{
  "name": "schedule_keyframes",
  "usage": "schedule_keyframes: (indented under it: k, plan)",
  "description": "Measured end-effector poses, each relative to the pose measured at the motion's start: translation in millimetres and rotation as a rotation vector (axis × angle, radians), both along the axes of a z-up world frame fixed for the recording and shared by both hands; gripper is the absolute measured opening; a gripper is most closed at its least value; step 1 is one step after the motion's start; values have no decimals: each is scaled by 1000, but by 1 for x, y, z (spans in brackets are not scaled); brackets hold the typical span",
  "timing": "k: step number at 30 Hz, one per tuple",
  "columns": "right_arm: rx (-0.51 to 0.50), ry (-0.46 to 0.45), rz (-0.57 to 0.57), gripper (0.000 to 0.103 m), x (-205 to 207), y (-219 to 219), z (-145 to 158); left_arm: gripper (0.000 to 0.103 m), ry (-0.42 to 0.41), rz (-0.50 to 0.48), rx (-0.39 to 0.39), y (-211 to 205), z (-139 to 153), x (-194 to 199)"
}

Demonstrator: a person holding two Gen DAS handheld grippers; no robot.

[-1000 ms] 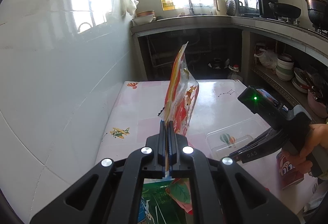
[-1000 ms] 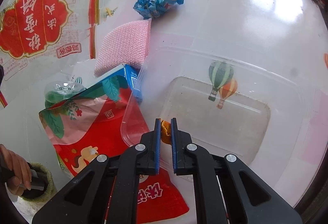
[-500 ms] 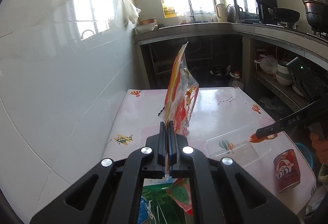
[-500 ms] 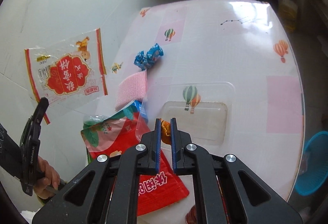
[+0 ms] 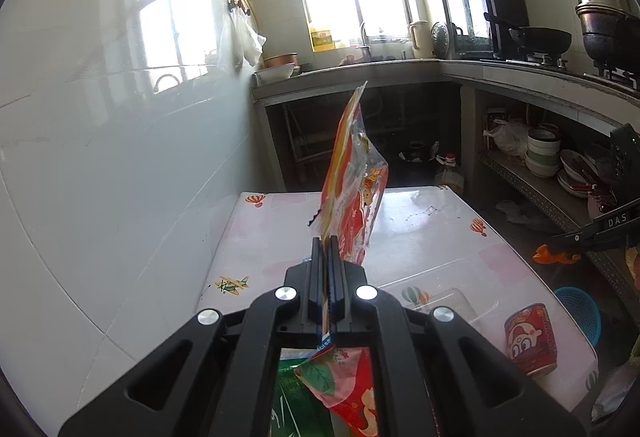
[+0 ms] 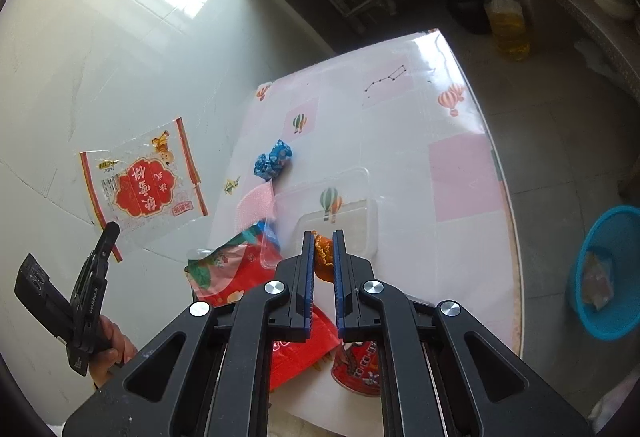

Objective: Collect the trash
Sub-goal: 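Carry the wrapper and orange peel in both grippers toward the blue wastebasket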

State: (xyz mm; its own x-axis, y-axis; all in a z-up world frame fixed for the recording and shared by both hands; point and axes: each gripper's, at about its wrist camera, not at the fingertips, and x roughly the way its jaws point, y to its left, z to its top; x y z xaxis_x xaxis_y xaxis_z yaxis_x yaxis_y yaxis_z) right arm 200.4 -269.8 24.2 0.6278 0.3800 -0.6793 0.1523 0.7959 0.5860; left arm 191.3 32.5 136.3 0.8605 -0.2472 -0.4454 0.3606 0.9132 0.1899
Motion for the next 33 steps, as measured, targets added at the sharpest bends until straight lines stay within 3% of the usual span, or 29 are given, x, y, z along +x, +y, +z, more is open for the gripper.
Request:
schedule_keyframes:
  k: [12,22,28,33]
  plan:
    - [37,-39,-122,7,-64,-49,-1,2,-23,-119,-3,-60,14,-36]
    - [45,-41,-263,7,-123,-105,-9,2,-20,-302,-12,-144,20,-66]
    - [48,-9,-386,7,-163,-140,-27,2,66,-468,-40,-208,17,-80]
    - [53,55,-518,7,-198,-172,-56,1,241,-620,-69,-275,2,-82]
